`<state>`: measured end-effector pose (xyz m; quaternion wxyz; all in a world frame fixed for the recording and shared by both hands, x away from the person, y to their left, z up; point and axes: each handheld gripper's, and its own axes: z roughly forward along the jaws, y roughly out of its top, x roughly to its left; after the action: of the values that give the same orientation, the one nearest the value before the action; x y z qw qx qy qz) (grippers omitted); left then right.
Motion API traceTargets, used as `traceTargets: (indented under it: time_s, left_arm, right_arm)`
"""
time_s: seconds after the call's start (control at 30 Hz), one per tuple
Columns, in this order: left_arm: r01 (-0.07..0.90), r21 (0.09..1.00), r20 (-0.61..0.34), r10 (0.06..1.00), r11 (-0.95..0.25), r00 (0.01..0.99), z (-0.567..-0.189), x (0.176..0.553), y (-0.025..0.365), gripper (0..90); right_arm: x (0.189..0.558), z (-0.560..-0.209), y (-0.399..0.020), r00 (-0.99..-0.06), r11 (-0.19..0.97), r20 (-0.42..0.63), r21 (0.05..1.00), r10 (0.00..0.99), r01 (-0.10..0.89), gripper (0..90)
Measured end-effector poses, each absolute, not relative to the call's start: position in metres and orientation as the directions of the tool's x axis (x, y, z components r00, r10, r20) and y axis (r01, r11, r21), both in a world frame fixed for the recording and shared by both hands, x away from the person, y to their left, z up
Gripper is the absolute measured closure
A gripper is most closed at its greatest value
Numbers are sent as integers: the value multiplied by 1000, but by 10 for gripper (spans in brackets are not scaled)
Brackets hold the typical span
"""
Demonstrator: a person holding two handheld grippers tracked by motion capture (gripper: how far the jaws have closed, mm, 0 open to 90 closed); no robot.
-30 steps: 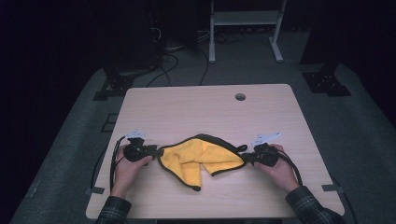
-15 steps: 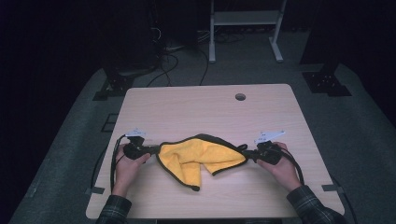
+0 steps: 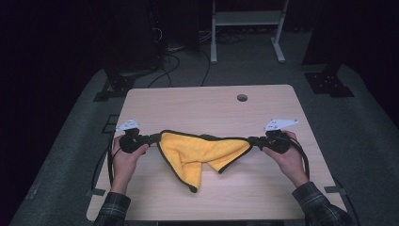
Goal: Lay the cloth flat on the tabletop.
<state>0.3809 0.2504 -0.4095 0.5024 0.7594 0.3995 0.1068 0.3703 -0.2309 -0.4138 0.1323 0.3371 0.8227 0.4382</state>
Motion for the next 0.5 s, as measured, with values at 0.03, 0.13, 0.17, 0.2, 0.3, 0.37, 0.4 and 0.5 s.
traceTargets:
  time_s: [0.03, 0.13, 0.17, 0.2, 0.3, 0.37, 0.4, 0.5]
  left_arm:
    - [489, 855, -237, 710, -172, 663, -405, 381, 250, 872]
    - [461, 871, -220, 702, -173, 678, -392, 383, 247, 873]
    - [452, 877, -220, 699, -164, 681, -388, 383, 247, 873]
    - [440, 883, -215, 697, -160, 684, -383, 383, 247, 873]
    - [404, 903, -197, 694, -147, 693, -369, 382, 247, 873]
    - [376, 916, -181, 693, -140, 698, -357, 381, 248, 873]
    - [365, 921, -173, 692, -139, 700, -353, 381, 248, 873]
    - [342, 930, -160, 692, -132, 704, -340, 383, 249, 874]
  right_arm:
    - [372, -403, -233, -734, 369, 70, 830, 675, 418, 867]
    - [373, -395, -235, -732, 361, 58, 842, 679, 401, 867]
    - [375, -384, -237, -728, 342, 52, 859, 683, 382, 867]
    - [375, -384, -237, -728, 342, 52, 859, 683, 382, 867]
    - [375, -368, -242, -722, 320, 34, 881, 691, 348, 868]
    - [374, -358, -245, -717, 308, 23, 893, 697, 328, 868]
    - [374, -351, -247, -715, 300, 17, 901, 699, 314, 868]
    - [373, -337, -252, -707, 293, -1, 911, 708, 291, 868]
